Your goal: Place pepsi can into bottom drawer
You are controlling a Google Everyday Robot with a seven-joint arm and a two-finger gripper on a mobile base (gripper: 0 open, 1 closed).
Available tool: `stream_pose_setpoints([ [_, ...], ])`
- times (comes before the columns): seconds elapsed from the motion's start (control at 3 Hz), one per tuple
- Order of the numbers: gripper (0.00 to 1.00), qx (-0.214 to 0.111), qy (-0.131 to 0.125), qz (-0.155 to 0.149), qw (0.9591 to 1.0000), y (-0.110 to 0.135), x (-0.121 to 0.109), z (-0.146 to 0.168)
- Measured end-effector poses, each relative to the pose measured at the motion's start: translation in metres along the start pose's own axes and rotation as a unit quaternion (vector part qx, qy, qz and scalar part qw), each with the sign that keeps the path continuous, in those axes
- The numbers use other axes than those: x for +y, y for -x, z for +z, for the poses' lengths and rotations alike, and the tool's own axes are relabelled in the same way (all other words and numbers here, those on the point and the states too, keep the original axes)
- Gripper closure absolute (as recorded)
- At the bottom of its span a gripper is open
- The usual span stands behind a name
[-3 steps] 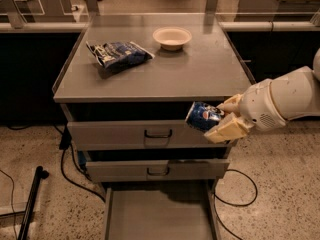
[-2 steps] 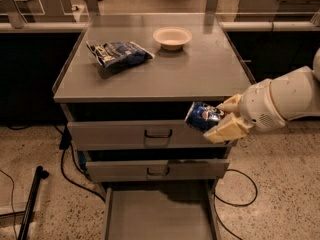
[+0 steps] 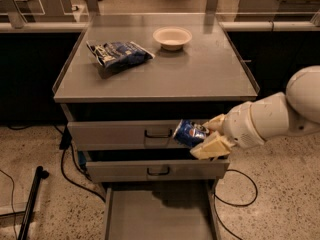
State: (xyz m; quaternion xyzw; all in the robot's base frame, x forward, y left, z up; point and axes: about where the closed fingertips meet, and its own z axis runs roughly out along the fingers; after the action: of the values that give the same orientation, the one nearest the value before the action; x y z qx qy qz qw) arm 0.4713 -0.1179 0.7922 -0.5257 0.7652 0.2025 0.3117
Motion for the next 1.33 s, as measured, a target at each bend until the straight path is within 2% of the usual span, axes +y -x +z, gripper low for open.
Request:
stream_pose_setpoints([
  [0.33, 1.00, -0.017, 0.017, 0.019, 0.9995, -0.032, 0.022, 0.057],
  [0.67, 1.00, -0.026, 0.012, 0.023, 0.9993, -0.053, 0.039, 0.094],
  [1.0, 1.00, -0.022, 0.000, 0.021, 0.9996, -0.081, 0.044, 0.124],
  [1.33, 1.00, -0.011, 0.005, 0.034, 0.9993, -0.111, 0.042, 0.153],
])
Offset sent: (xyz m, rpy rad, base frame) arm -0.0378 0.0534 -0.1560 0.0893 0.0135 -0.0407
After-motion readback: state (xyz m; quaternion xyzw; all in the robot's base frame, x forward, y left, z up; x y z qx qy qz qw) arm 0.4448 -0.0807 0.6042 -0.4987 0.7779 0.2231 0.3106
